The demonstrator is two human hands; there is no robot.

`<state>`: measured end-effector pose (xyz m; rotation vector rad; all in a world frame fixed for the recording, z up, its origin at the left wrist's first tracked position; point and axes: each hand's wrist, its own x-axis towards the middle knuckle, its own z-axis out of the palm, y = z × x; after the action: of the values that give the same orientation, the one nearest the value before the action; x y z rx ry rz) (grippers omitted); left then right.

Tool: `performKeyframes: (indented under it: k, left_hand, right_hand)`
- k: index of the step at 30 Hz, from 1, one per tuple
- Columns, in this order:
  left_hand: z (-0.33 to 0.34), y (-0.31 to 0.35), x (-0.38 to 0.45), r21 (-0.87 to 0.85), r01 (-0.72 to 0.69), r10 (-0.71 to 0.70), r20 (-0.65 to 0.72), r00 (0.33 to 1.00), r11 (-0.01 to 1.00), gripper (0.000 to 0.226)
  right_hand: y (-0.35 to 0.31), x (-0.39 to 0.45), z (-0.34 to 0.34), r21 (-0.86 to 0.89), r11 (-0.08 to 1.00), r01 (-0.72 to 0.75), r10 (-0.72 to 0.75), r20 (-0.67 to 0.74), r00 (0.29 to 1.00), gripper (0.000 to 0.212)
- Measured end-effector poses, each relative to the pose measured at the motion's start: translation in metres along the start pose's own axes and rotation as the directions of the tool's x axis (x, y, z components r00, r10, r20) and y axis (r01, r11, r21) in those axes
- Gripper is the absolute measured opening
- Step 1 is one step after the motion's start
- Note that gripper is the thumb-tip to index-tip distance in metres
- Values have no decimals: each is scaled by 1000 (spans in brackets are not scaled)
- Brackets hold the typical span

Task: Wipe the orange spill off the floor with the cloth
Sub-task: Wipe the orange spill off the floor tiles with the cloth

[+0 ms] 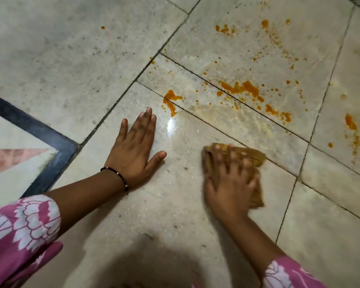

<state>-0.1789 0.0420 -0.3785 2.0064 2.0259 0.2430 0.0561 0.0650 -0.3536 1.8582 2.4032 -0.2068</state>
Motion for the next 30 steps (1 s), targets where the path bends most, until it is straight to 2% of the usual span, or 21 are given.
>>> performKeyframes:
  k: [3, 5, 7, 9, 12, 14, 16, 19, 22, 24, 26, 28, 30]
  left_hand:
    - [0, -2, -2, -17, 16, -17, -15, 1000, 1000, 79]
    - [-1, -2, -2, -23, 20, -21, -15, 1000, 1000, 78]
    - [-2, -3, -2, -20, 13, -13, 2, 1000, 1000, 78]
    - [-2, -3, -2, -15, 13, -13, 15, 1000, 1000, 79]
    - [-1, -2, -1, -7, 20, -20, 11, 1000, 1000, 78]
    - [0, 0, 0, 3, 28, -28, 6, 1000, 1000, 78]
    - [1, 2, 1, 13, 32, -32, 5, 999, 999, 78]
    - [1, -1, -1, 27, 41, -41, 1, 999, 999, 76]
    - [0, -2, -2, 51, -2, 1, 11, 1000, 999, 76]
    - [-1, -2, -4, 56, -28, 27, 16, 999, 998, 76]
    - [-2, -2, -4, 60, -33, 32, 27, 999, 998, 77]
    - [-1, -2, -4, 66, -26, 24, 28, 999, 997, 77]
    - [-1, 0, -3, 66, -19, 18, 23, 1000, 998, 78]
  right_hand:
    - [-47, 27, 1, 37, 964, 263, -263, 5, 965, 65]
    - [-53, 66, -7, 39, 937, 347, -348, 28, 937, 62]
    - [-37, 102, -14, 46, 950, 310, -312, 54, 949, 60]
    - [-3, 115, -18, 45, 979, 196, -198, 27, 980, 64]
    - [41, 76, -16, 25, 1000, 6, -5, -42, 999, 68]
    - [32, 33, -7, 33, 997, -65, 66, -43, 997, 67]
    - [1, 10, 1, 45, 998, -38, 39, -25, 999, 65]
    - [-42, 30, 3, 63, 982, 181, -179, -38, 983, 61]
    - [-28, 90, -9, 50, 963, 266, -267, 14, 964, 60]
    - [10, 113, -12, 43, 982, 181, -182, 4, 983, 64]
    - [60, 105, -15, 55, 998, 2, 1, -39, 999, 68]
    - [99, 70, -17, 91, 983, -162, 168, -57, 984, 69]
    - [102, 23, -13, 86, 967, -241, 246, -46, 968, 70]
